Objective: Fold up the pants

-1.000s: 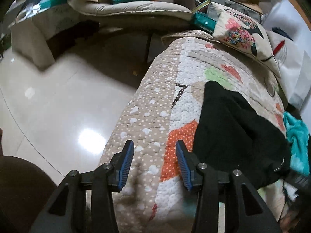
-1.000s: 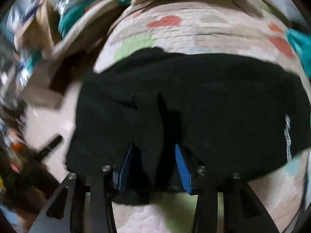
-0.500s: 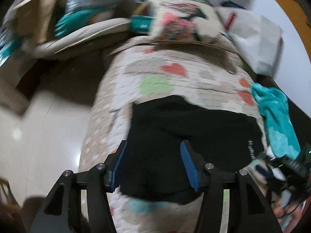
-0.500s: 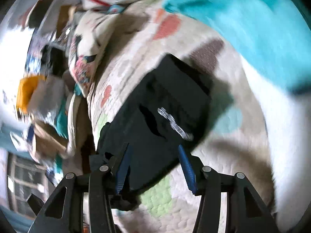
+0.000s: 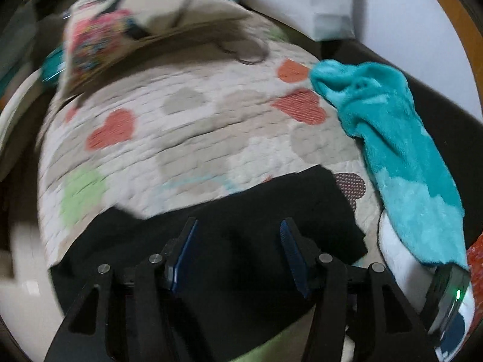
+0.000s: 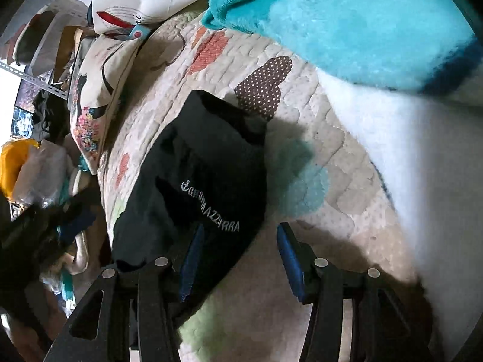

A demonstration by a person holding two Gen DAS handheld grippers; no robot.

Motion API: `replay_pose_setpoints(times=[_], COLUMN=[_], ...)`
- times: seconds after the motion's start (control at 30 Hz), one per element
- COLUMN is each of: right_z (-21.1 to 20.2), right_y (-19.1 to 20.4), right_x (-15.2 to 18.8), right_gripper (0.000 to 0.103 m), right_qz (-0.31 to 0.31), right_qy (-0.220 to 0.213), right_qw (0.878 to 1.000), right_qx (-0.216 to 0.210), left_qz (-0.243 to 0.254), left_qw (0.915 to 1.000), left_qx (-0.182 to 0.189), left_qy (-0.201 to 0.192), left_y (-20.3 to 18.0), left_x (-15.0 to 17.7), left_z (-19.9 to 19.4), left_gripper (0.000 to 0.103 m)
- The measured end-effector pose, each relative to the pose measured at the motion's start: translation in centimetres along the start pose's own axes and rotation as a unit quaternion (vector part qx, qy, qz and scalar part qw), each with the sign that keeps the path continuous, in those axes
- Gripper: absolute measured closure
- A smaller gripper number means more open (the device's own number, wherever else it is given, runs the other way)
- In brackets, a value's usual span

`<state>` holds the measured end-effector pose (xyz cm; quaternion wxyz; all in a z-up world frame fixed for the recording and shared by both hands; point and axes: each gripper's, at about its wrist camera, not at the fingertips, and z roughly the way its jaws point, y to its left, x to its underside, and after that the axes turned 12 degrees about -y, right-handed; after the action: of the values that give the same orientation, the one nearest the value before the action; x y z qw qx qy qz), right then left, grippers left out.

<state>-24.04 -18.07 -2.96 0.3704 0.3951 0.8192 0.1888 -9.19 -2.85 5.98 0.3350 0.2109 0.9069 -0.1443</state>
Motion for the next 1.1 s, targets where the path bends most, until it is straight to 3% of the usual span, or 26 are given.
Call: replay_pose_setpoints(times=[0.23, 0.33, 0.47, 0.5, 0.57, 0.63, 0.9, 1.1], right_z=[1.1, 1.4, 2.0, 2.2, 2.4, 2.4, -0.2, -2.1], right_y=[0.4, 0.3, 0.5, 0.6, 0.8, 1.1, 5.8, 10.4], right_x=[-0.1, -0.3, -0.9, -1.0, -1.3, -1.6, -0.9, 1.7], right_gripper=[0.044, 0.037, 0.035, 0.036, 0.059, 0.080, 0.086, 0.086], right_qz=[-0.012, -0.006, -0.015, -0.018, -0.021, -0.029, -0.108, -0.186], right_qy=[-0.024, -0.036, -0.045, -0.041, -0.026, -0.022, -0.039, -0.038], right_qw=[1.000, 0.999, 0.999, 0.999, 0.999, 0.999, 0.989, 0.971], right_qx=[0.004, -0.011, -0.019, -0.022, -0.032, -0.034, -0.092, -0.144], left_qz=[0.026, 0.022, 0.063, 0.082, 0.115, 0.116, 0.026, -0.069], left_qw=[0.9986, 0.9956, 0.9897, 0.9874, 0.9855, 0.9852, 0.9920, 0.9885], left_qx=[0.038, 0.069, 0.082, 0.082, 0.080, 0.091, 0.122, 0.134], left_qy=[0.024, 0.059, 0.099, 0.107, 0.096, 0.087, 0.021, -0.018], left_y=[-3.2, -4.2, -6.0, -6.6, -7.2, -6.9, -0.7, 6.1], left_x=[-2.5, -3.0, -2.9, -2.7, -2.3, -2.2, -2.6, -1.9], left_z=[6.0, 9.1, 11.9, 12.2, 11.7, 10.8, 3.4, -1.6], left_gripper=[0.049, 0.049, 0.048, 0.058, 0.066, 0.072, 0.078, 0.078])
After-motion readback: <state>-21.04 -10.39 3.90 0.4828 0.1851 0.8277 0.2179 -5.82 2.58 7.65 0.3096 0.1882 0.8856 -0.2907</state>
